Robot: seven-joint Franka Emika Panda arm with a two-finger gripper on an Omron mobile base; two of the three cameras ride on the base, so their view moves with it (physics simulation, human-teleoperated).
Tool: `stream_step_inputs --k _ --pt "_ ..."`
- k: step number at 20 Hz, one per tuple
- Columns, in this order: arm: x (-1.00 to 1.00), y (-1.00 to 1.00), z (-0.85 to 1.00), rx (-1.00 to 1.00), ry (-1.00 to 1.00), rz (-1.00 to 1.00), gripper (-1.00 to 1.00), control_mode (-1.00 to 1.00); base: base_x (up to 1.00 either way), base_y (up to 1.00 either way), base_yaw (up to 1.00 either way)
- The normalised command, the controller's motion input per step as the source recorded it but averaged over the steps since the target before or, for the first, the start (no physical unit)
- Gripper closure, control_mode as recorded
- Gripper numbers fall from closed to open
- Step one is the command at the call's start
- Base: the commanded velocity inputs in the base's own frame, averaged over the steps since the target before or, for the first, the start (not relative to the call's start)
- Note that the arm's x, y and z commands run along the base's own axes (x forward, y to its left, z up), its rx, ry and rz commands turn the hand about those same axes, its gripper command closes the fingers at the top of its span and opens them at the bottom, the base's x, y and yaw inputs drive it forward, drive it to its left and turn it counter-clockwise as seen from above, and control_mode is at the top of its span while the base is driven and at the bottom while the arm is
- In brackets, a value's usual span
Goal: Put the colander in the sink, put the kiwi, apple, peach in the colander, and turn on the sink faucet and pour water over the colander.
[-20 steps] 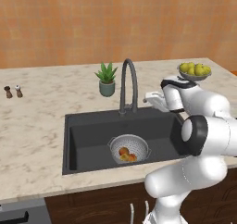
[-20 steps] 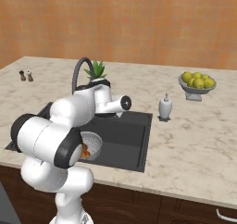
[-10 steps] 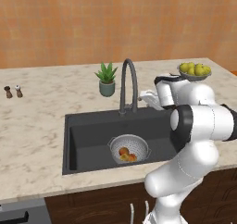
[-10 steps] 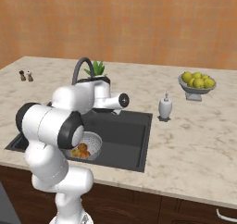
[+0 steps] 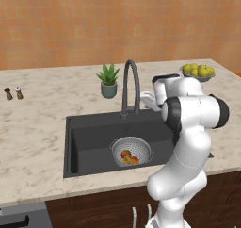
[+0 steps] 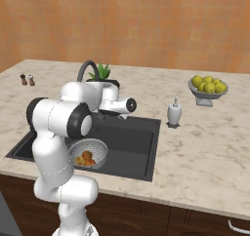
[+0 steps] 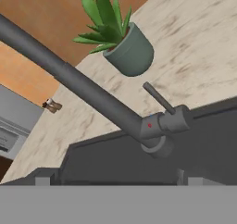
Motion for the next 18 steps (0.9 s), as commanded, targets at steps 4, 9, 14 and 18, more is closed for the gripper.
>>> stream_step_inputs --k 4,9,14,18 --pt "0.48 0.10 -0.27 0.02 0.00 0.00 -1.00 -1.00 0.00 0.00 0.00" --pt "0.46 0.01 -0.33 0.02 0.01 0.00 -1.00 -1.00 0.00 0.00 0.00" --pt "0.48 0.00 -0.30 0.05 0.04 0.00 -1.00 -1.00 0.00 0.00 0.00" --pt "0.48 0.00 -0.27 0.06 0.03 0.00 -1.00 -1.00 0.00 0.00 0.00"
